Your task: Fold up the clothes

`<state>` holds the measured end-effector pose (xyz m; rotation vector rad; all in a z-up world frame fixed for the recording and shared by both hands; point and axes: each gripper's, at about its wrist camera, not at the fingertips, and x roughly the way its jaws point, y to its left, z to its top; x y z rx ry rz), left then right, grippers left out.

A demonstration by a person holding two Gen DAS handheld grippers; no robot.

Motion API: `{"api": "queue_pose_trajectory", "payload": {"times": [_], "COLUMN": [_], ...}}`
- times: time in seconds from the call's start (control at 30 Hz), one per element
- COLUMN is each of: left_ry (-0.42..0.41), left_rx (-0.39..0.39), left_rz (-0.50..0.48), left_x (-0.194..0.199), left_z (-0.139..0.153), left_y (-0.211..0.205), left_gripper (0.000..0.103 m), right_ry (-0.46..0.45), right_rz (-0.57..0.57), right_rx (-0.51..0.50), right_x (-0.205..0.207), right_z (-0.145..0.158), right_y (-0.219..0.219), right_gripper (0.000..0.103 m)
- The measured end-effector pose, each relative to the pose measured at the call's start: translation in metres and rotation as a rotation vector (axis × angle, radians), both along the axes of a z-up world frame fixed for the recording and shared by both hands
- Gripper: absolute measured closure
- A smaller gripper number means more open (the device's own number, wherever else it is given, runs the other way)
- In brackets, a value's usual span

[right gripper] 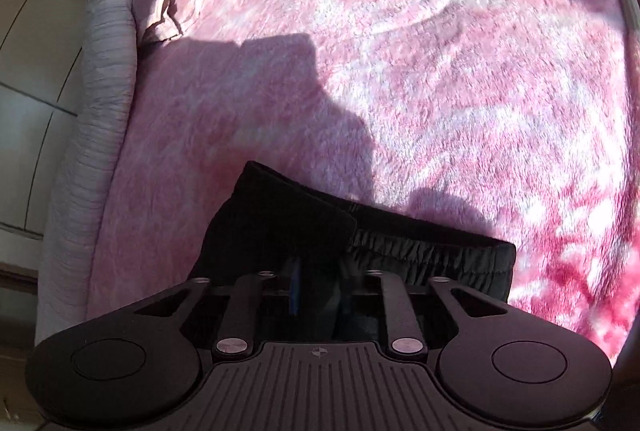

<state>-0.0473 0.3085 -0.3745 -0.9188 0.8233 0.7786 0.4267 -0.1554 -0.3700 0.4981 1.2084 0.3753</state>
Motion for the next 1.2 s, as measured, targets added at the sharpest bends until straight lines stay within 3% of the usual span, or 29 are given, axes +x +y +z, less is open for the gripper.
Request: {"api": "queue_pose_trajectory", "payload": {"times": [0.13,0.23,0.33,0.43,0.5,0.53,0.8,0.93,1.0,1.03,1.2], "left_ry": [0.001,0.054,0.053,0.043,0.031,0.031,0.194,0.270,0.309,0.328,0.240], "left_rx": [0.126,0.121,0.037,-0.008,-0.005,0.002,0.042,0.056,0.063,0.067,0.104], "left_rz": [0.017,0.042,0.049,0.037,0.051,0.056,0.020,0.030,0.034,0.037,0.086], "left_x": [-0.030,-0.057,-0.071,-0.055,-0.040,-0.032,0.010,0.018,0.022,0.024,-0.006], "left_z": [0.037,0.038,0.024,0.017,0.014,0.013,-0.003,-0.013,-0.018,-0.021,0.014], "left_y": [-0.024,-0.041,-0.052,-0.053,-0.047,-0.042,-0.013,-0.002,0.004,0.007,0.002], "left_gripper": [0.103,0.103,0.103,0.098,0.075,0.072,0.068,0.074,0.102,0.102,0.102], "right_ry": [-0.075,-0.078,-0.052,-0.028,-0.033,-0.038,-0.016,0.002,0.011,0.004,-0.060], "right_rz": [0.058,0.102,0.142,0.126,0.122,0.128,0.140,0.131,0.124,0.130,0.186], "right_rx": [0.021,-0.003,-0.065,-0.055,-0.042,-0.048,-0.049,-0.039,-0.031,-0.032,-0.031], "right_x": [-0.011,-0.019,-0.022,-0.021,-0.020,-0.020,-0.011,-0.007,-0.005,-0.004,-0.005], "right_z": [0.039,0.051,0.041,0.029,0.029,0.030,0.026,0.020,0.017,0.019,0.041], "right_y": [-0.005,-0.015,-0.021,-0.024,-0.022,-0.020,-0.014,-0.015,-0.015,-0.014,-0.013], "right_gripper": [0.096,0.096,0.096,0.096,0.095,0.095,0.091,0.088,0.088,0.088,0.095]}}
